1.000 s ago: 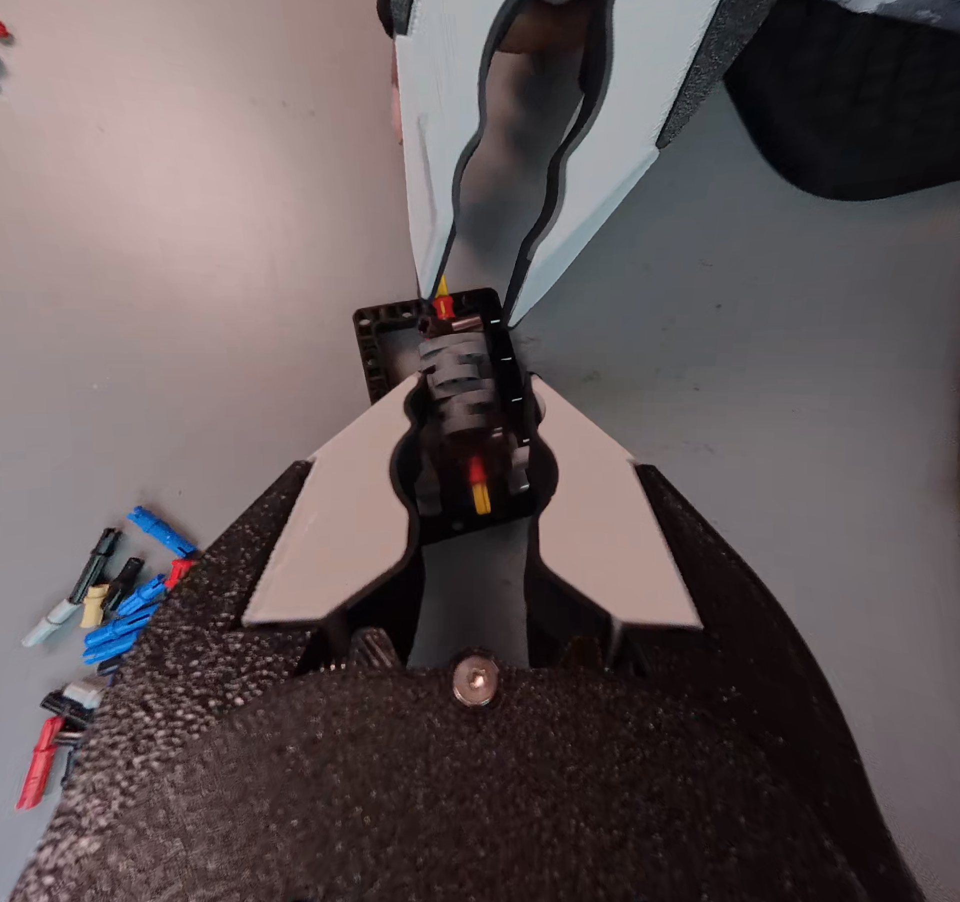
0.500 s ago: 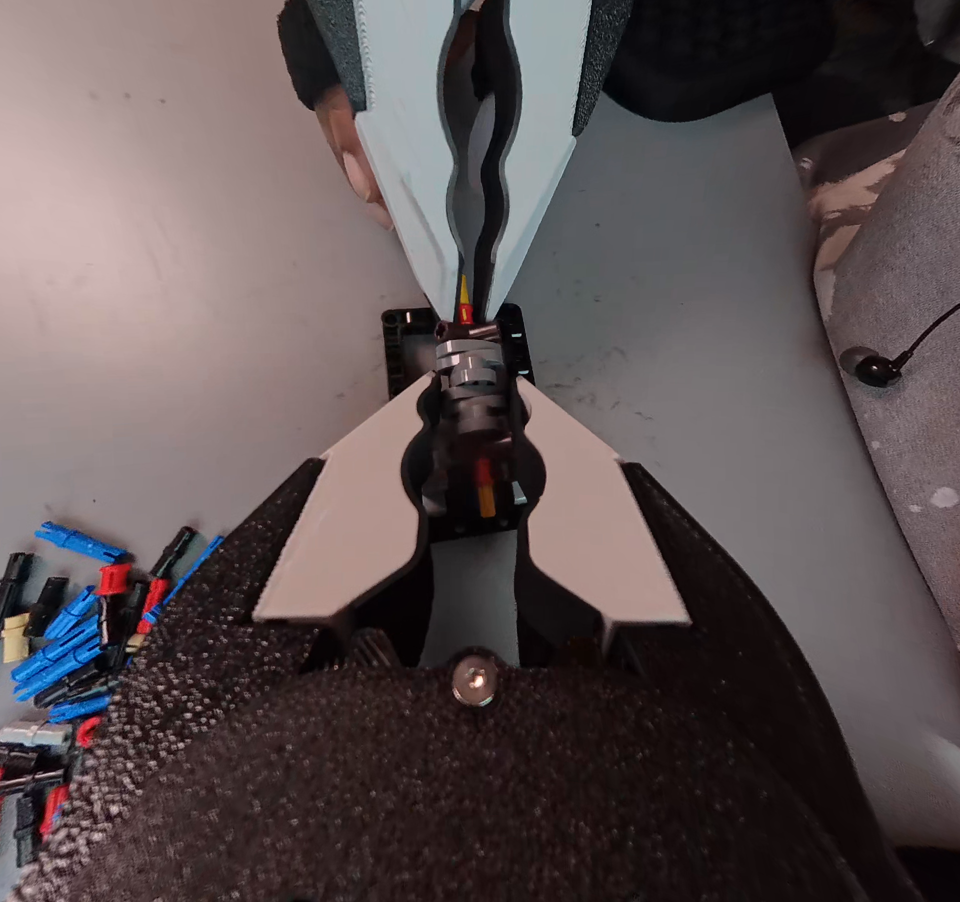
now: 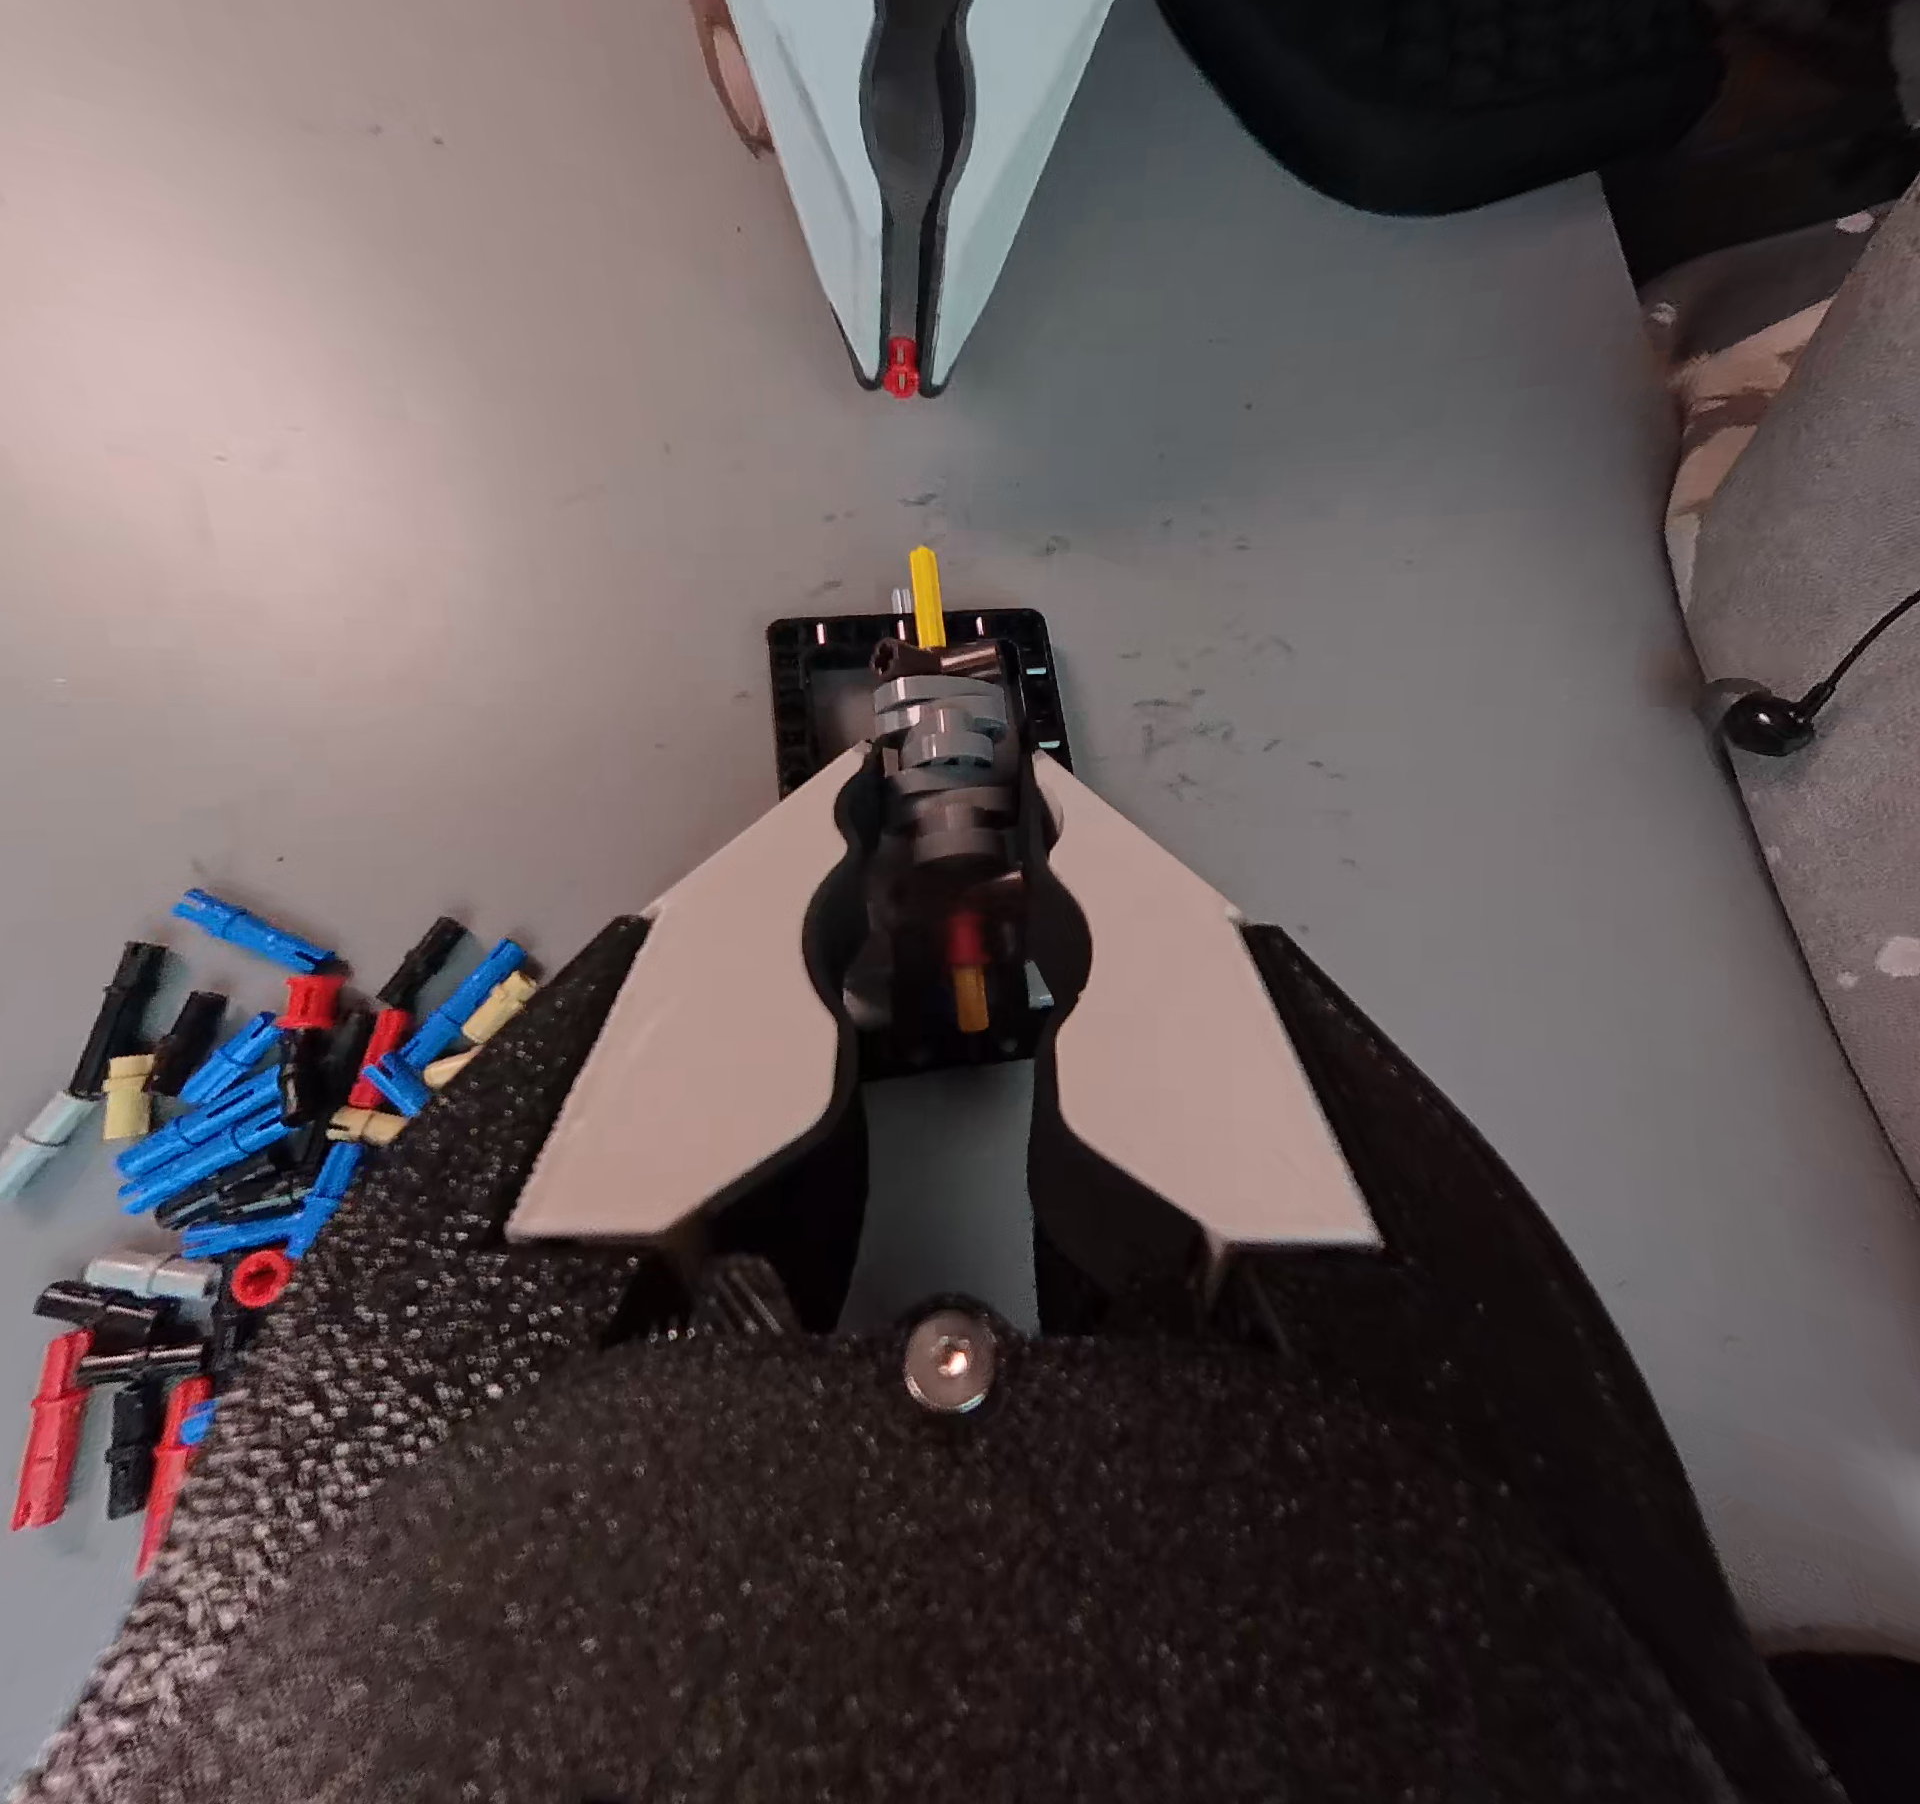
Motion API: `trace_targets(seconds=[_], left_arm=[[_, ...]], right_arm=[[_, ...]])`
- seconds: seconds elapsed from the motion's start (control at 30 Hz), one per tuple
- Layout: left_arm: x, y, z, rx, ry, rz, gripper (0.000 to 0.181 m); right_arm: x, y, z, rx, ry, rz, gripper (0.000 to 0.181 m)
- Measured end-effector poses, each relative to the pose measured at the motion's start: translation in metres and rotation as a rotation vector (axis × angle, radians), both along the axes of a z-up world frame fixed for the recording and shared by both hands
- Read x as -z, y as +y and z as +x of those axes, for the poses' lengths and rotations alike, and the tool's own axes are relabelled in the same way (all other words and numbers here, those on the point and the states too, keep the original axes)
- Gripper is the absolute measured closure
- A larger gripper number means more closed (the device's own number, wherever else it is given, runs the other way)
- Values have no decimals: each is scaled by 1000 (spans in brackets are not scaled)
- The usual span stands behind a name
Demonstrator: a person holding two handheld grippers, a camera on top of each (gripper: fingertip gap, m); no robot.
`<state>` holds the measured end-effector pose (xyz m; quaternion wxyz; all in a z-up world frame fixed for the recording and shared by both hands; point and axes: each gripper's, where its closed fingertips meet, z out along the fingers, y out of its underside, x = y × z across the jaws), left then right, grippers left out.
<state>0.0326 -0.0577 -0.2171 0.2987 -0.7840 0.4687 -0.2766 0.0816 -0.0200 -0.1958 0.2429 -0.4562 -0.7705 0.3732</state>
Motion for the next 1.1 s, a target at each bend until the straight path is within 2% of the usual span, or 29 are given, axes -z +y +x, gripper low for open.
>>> trace_targets(seconds=[0.03, 0.1, 0.2, 0.33, 0.43, 0.5, 0.87, 1.1], left_arm=[[0, 0, 2, 0, 4, 0, 155], [-2, 0, 7, 5, 0, 0, 156], [-25, 1, 9, -16, -113, -9, 140], [-66, 14, 7, -141, -379, -66, 147], [-75, 22, 4, -227, -541, -199, 153], [-81, 23, 5, -227, -624, -252, 157], [-93, 17, 12, -183, -746, -337, 172], [-87, 21, 11, -210, -720, -323, 175]], right_arm=[[-9, -2, -2, -2, 36, -4, 176], [-23, -7, -9, 1, 115, -14, 176], [-30, -5, -21, 34, 208, 85, 175], [-46, -7, -37, 60, 353, 222, 175], [-58, -12, -45, 70, 443, 311, 175], [-62, -17, -47, 62, 466, 350, 175], [-70, -24, -49, 58, 515, 406, 175], [-65, -20, -50, 68, 506, 420, 174]])
